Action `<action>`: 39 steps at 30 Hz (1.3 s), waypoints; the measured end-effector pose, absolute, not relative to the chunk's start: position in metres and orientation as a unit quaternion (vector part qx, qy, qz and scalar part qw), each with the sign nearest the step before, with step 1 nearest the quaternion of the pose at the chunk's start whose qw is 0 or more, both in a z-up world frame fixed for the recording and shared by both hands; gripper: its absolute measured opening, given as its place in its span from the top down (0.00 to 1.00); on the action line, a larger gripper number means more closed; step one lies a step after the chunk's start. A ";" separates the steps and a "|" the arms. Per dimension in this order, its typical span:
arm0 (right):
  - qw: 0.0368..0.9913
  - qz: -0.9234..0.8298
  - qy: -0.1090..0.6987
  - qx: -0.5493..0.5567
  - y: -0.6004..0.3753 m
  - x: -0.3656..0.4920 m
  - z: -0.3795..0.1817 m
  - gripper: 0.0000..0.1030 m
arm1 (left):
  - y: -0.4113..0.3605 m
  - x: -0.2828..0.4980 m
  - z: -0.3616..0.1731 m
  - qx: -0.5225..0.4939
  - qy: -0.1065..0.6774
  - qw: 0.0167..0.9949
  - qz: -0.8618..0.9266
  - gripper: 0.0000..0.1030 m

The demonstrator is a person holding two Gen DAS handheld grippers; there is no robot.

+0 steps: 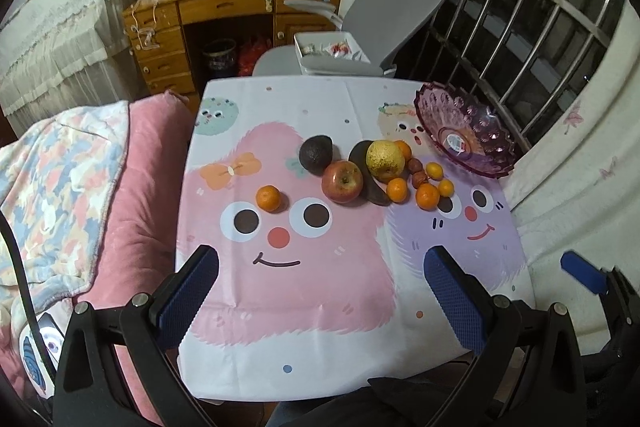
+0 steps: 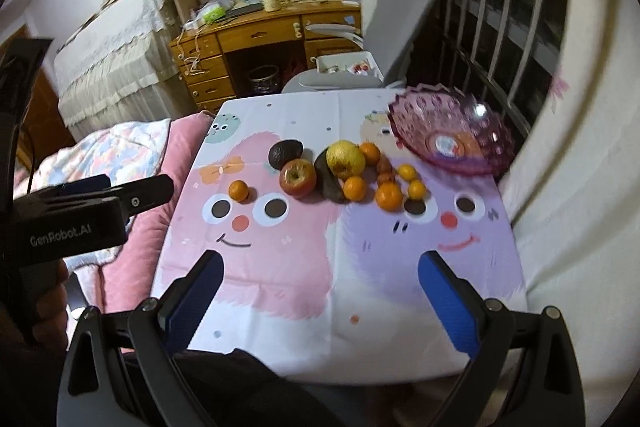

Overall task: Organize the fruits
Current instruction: 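Grasp the red apple with the left tool while the right tool grasps the yellow pear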

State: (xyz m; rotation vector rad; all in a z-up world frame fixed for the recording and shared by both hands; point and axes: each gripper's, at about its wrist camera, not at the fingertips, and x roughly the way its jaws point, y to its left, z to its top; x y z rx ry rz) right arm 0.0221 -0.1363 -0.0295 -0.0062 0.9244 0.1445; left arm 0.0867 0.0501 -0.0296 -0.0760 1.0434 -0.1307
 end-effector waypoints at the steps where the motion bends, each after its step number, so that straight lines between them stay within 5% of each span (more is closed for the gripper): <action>1: 0.894 0.074 0.443 -0.012 -0.136 0.029 -0.031 0.04 | 0.048 0.096 -0.034 -0.038 0.507 0.859 -0.061 0.01; 20: 0.882 0.180 0.398 -0.176 -0.141 0.183 -0.100 0.05 | 0.015 0.259 -0.160 -0.075 0.650 0.756 -0.010 0.01; 39: 0.837 0.254 0.437 -0.207 -0.141 0.256 -0.216 0.35 | 0.000 0.313 -0.266 -0.131 0.705 0.697 0.015 0.08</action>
